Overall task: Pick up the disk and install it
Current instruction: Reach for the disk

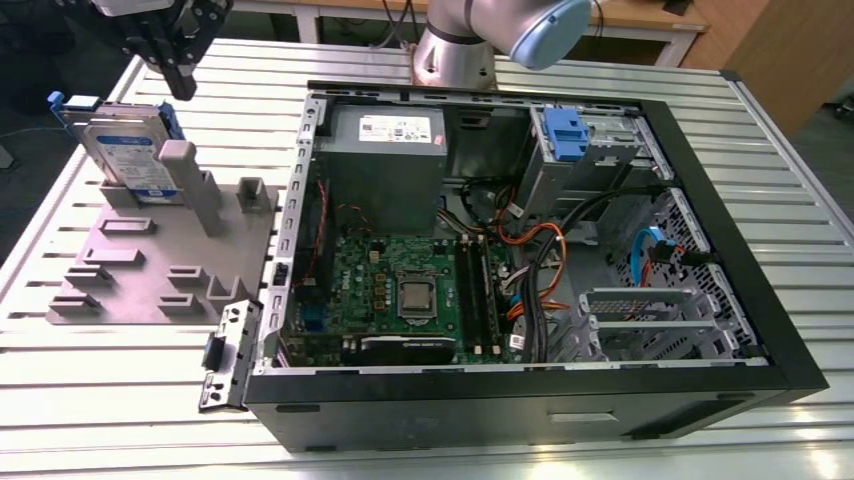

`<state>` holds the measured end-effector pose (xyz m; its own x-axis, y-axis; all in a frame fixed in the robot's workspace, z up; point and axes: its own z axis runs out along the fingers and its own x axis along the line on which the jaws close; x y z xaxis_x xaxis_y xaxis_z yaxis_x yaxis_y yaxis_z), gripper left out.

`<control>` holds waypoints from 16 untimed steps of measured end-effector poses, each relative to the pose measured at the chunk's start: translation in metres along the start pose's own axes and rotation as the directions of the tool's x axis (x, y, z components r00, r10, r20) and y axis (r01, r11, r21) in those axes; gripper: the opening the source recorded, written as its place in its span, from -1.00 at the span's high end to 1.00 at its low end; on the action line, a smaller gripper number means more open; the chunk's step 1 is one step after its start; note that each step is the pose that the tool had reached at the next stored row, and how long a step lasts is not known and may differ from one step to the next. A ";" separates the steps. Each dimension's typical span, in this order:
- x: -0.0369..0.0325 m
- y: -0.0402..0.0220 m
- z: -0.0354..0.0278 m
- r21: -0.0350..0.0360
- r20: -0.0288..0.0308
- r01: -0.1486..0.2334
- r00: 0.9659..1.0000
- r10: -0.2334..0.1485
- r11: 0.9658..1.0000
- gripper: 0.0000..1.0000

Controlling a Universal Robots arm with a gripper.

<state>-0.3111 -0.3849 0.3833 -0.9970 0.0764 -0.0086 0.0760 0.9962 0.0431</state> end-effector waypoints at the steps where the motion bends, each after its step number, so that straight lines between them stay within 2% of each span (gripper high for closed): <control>1: 0.0011 -0.0001 0.0000 0.000 0.000 0.000 1.000 0.000 1.000 0.79; 12: 0.0144 -0.0010 0.0000 0.000 0.000 0.000 1.000 0.000 1.000 0.79; 16: 0.0224 -0.0012 0.0000 0.000 0.000 0.000 1.000 0.000 1.000 0.79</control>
<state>-0.3336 -0.3844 0.3830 -0.9970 0.0764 -0.0086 0.0760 0.9962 0.0431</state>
